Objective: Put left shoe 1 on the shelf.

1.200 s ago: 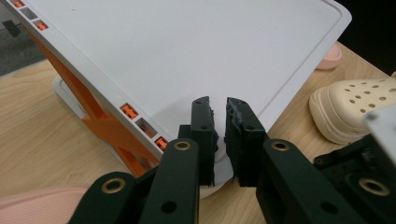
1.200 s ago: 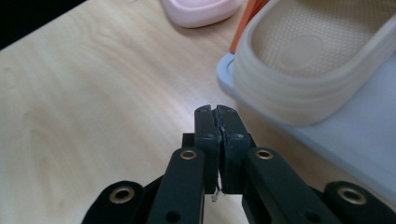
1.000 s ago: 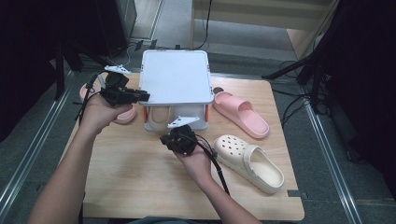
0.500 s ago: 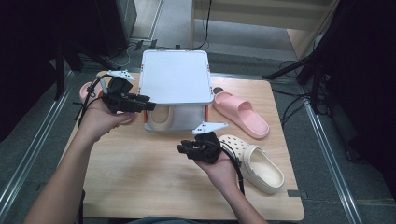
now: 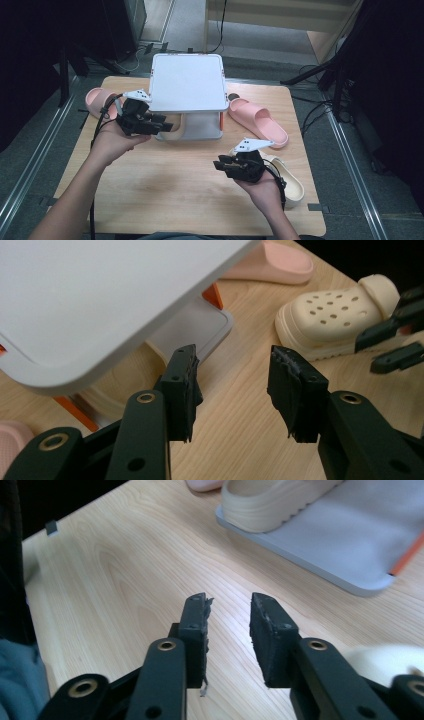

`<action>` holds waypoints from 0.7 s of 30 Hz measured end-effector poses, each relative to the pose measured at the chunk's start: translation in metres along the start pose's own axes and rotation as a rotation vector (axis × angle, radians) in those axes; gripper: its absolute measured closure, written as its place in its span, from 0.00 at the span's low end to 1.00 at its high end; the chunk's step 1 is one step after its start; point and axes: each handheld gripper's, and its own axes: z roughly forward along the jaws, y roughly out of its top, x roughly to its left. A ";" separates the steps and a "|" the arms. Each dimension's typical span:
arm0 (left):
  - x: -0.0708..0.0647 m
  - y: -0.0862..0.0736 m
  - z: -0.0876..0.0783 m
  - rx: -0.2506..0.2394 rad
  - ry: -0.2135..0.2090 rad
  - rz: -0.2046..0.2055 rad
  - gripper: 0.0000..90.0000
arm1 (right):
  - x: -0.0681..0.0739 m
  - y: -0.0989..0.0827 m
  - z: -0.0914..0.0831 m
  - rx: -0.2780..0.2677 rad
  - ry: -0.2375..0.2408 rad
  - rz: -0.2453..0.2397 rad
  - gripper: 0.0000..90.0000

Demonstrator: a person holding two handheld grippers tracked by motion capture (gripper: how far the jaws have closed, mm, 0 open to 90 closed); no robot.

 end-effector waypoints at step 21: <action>-0.019 -0.055 0.026 -0.012 0.013 0.022 0.53 | -0.033 -0.026 -0.049 -0.023 -0.069 0.053 0.70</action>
